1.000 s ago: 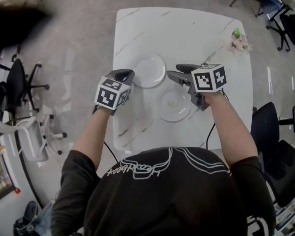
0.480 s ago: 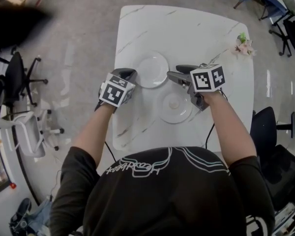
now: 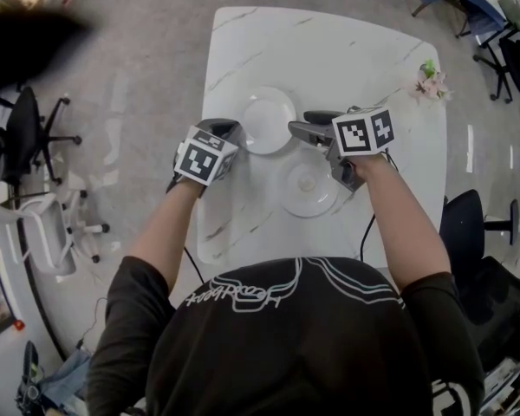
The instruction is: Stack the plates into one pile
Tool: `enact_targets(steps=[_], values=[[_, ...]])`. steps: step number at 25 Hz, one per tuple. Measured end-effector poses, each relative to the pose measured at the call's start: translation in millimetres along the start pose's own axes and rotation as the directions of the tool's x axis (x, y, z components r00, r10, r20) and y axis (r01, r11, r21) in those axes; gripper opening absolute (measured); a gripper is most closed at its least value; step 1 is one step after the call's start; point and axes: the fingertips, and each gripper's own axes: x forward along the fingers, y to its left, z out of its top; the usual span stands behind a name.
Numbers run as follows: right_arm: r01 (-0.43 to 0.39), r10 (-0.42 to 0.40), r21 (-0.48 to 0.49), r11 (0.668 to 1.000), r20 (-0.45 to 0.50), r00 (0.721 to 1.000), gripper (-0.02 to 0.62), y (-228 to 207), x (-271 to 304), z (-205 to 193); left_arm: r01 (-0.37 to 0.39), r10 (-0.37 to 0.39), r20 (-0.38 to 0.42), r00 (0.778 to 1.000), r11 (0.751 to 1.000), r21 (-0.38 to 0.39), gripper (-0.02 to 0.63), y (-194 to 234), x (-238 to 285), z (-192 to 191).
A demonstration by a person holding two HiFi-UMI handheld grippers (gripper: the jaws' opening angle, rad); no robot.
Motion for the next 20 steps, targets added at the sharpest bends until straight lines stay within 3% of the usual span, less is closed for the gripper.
enact_targets(steps=[5,12,20], values=[[-0.013,0.015,0.06,0.998,-0.033,0.999,0.247,-3,15,2,0.003,-0.003,0.009,1.0,1.0,-0.01,0.025,1,0,1],[-0.025,0.036,0.128,0.992,-0.085,0.996,0.102,-4,27,-4,-0.003,0.003,0.022,1.0,1.0,-0.02,0.025,1,-1,2],[-0.043,0.06,0.246,0.968,-0.06,0.996,0.057,-4,29,-4,-0.03,0.03,0.02,0.999,0.999,-0.012,0.025,0,-5,0]])
